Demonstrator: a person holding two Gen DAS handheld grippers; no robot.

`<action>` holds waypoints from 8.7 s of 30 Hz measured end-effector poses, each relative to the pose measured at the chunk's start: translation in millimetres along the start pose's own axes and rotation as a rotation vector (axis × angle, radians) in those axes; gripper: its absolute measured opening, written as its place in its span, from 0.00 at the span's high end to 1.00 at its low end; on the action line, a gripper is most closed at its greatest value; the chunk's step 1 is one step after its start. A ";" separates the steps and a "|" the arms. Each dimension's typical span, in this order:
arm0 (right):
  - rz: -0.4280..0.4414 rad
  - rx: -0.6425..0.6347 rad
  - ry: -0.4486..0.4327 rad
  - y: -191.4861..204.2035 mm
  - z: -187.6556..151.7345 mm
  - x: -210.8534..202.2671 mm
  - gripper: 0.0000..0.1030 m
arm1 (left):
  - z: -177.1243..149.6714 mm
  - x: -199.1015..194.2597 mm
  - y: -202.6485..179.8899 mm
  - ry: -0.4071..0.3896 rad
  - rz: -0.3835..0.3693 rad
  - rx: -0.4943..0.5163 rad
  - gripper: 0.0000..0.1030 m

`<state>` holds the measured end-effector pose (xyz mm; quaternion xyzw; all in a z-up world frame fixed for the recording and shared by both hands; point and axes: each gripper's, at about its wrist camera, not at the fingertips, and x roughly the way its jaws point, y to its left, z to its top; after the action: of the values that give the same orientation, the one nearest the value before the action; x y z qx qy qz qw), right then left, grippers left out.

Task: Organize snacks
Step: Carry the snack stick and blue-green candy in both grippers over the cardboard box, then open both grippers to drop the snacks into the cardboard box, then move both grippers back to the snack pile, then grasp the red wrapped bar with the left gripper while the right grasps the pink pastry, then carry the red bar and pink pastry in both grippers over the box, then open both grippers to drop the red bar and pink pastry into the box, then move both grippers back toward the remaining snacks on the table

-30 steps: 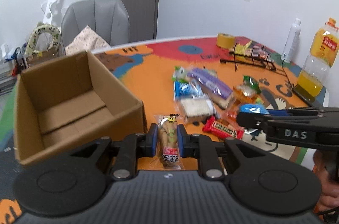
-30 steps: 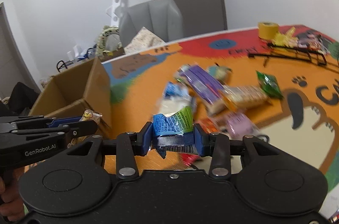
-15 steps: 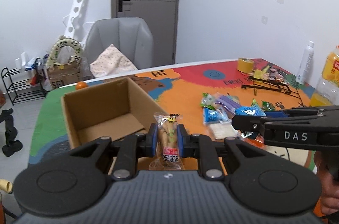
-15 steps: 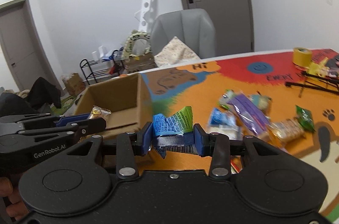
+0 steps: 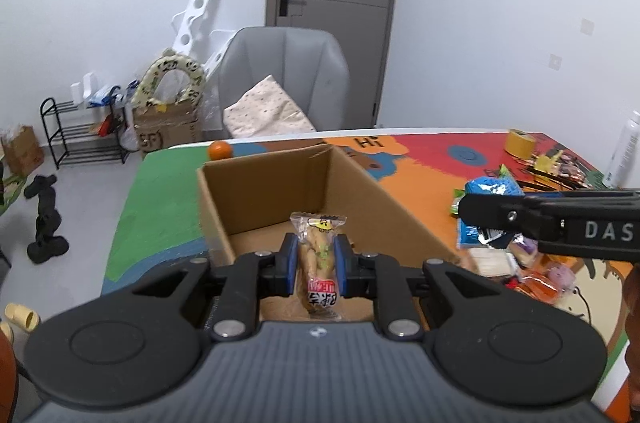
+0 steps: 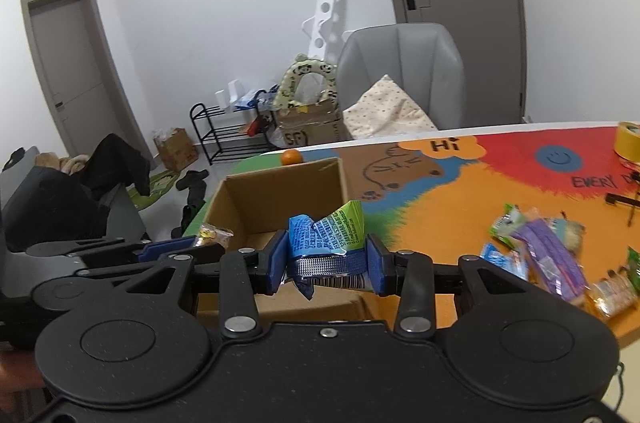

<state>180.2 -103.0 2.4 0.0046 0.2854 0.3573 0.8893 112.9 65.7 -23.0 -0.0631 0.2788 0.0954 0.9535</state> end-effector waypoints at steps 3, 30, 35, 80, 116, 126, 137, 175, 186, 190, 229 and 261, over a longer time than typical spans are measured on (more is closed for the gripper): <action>0.012 -0.007 0.012 7.1 2.8 9.3 0.62 | -1.5 5.3 9.1 0.010 0.002 -0.018 0.82; 0.014 0.072 0.000 0.1 -4.2 17.2 0.24 | -3.9 -4.9 24.0 -0.009 -0.005 -0.074 0.21; -0.020 0.118 -0.005 -18.4 -15.5 1.2 0.18 | -3.5 -5.8 8.6 0.001 -0.027 -0.054 0.15; -0.270 0.290 -0.079 -149.4 -90.8 -103.9 0.03 | -34.2 19.1 -129.3 0.129 -0.236 0.016 0.00; -0.231 0.383 0.012 -210.6 -115.8 -61.4 0.48 | -66.0 110.2 -197.4 0.212 -0.208 0.064 0.37; -0.237 0.393 0.008 -220.9 -110.8 -45.7 0.44 | -69.0 113.7 -197.1 0.217 -0.158 0.114 0.37; -0.256 0.348 0.030 -221.5 -114.2 -22.1 0.41 | -71.7 110.0 -192.1 0.205 -0.154 0.154 0.58; -0.259 0.247 -0.074 -158.4 -74.5 -67.9 0.63 | -24.0 37.8 -153.0 0.050 -0.235 0.074 0.82; -0.194 0.203 -0.100 -127.7 -50.2 -56.4 0.64 | -6.8 13.4 -118.5 -0.005 -0.189 0.047 0.82; -0.167 0.176 -0.102 -112.2 -42.1 -49.4 0.64 | -1.8 7.5 -99.6 -0.024 -0.164 0.025 0.82; 0.052 -0.004 0.043 14.8 -5.4 53.4 0.63 | -17.2 32.8 38.0 0.078 -0.058 -0.173 0.82; -0.022 0.124 0.004 -21.5 -22.3 1.7 0.19 | -1.0 7.7 14.8 0.038 -0.036 -0.123 0.18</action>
<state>183.4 -122.3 -21.7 0.0560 0.3088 0.3292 0.8906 115.5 81.1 -29.0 -0.1282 0.2894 0.0937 0.9439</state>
